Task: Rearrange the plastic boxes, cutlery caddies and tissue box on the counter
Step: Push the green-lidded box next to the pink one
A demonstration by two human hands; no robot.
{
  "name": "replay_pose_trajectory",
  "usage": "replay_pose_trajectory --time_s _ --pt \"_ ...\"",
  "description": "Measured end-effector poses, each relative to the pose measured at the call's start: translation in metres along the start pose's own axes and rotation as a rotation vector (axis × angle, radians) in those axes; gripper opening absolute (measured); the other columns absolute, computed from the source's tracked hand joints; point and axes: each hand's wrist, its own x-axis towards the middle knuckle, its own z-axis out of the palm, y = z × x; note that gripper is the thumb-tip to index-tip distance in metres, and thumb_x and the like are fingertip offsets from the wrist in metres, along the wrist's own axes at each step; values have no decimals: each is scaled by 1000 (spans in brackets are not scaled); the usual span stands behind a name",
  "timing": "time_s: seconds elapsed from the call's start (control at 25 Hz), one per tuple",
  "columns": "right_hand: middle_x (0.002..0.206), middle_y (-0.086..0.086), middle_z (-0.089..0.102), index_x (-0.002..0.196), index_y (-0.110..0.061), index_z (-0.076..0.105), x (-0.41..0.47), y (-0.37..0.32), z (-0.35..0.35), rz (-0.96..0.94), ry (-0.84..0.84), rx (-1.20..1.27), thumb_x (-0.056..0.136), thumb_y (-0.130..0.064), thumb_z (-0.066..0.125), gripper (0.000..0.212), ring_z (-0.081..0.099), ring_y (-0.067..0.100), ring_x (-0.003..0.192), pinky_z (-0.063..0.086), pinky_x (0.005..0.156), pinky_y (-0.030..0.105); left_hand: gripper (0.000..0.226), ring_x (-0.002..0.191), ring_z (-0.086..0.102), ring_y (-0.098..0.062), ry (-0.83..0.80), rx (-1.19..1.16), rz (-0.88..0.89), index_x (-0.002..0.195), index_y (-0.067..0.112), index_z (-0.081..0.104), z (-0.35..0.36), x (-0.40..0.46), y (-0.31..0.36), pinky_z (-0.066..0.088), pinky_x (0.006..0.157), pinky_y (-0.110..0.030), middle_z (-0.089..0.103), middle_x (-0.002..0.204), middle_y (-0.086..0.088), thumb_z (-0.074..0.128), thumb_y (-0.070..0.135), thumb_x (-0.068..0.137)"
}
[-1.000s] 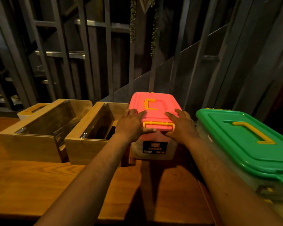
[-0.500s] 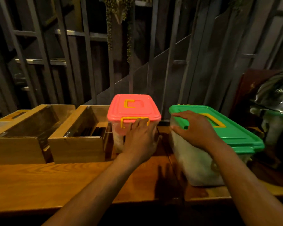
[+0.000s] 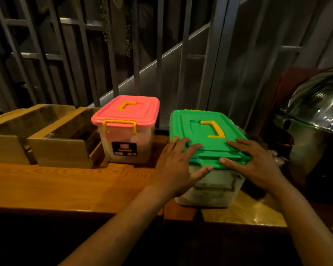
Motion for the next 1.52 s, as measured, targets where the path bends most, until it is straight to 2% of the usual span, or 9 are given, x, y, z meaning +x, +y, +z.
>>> replay_pose_trajectory --time_s 0.16,0.28,0.4,0.52,0.6,0.84,1.04,1.28,1.52 --pt "149 -2 43 128 -38 60 3 2 -1 -78 -32 22 43 -78 66 94 38 13 135 25 109 26 69 134 43 -23 84 12 -4 130 29 60 1 -2 -7 37 111 -38 57 134 -2 46 75 80" --pt "152 -3 38 131 -44 54 9 3 9 -100 -60 -26 38 -86 64 103 35 22 139 25 114 34 68 135 42 -21 100 21 -11 131 28 59 -1 0 -14 40 109 -36 56 133 -1 49 73 80" --pt "154 -4 35 135 -46 50 20 1 20 -122 -61 -40 39 -90 59 105 32 25 140 27 115 43 71 136 39 -17 93 57 -75 133 33 54 -4 3 -23 45 98 -36 51 133 4 46 78 79" --pt "155 -4 32 137 -46 48 35 -3 30 -145 -71 -33 47 -85 63 100 28 26 141 27 114 44 81 129 43 -14 94 123 -128 133 35 50 -4 10 -29 52 85 -36 48 129 5 45 88 71" --pt "155 -4 32 137 -45 48 44 -4 37 -149 -69 -28 50 -81 67 96 28 27 140 28 113 44 85 125 44 -14 94 144 -160 132 35 50 -2 17 -33 52 82 -35 48 128 5 45 90 68" --pt "153 0 36 136 -44 50 78 -3 56 -137 -37 -40 39 -95 51 110 34 28 138 33 113 45 92 123 44 -18 31 160 -153 136 34 49 4 48 -65 45 94 -36 48 130 2 38 93 65" --pt "155 0 33 138 -43 47 117 5 57 -105 -102 -36 39 -89 58 110 31 28 141 29 115 48 92 126 45 -24 -5 194 -121 137 31 48 21 82 -79 36 104 -39 50 132 -4 33 91 69" --pt "154 -1 33 136 -44 49 152 8 67 -47 -122 31 35 -85 66 110 30 27 141 29 117 49 93 136 36 -23 -63 273 -100 140 34 42 32 114 -101 13 115 -59 48 139 -1 16 91 71" --pt "153 -1 33 137 -40 50 174 12 71 -56 -129 38 38 -79 71 108 32 25 141 31 116 46 99 133 39 -24 -66 287 -88 138 32 44 39 130 -110 18 112 -55 51 137 -2 8 92 69"
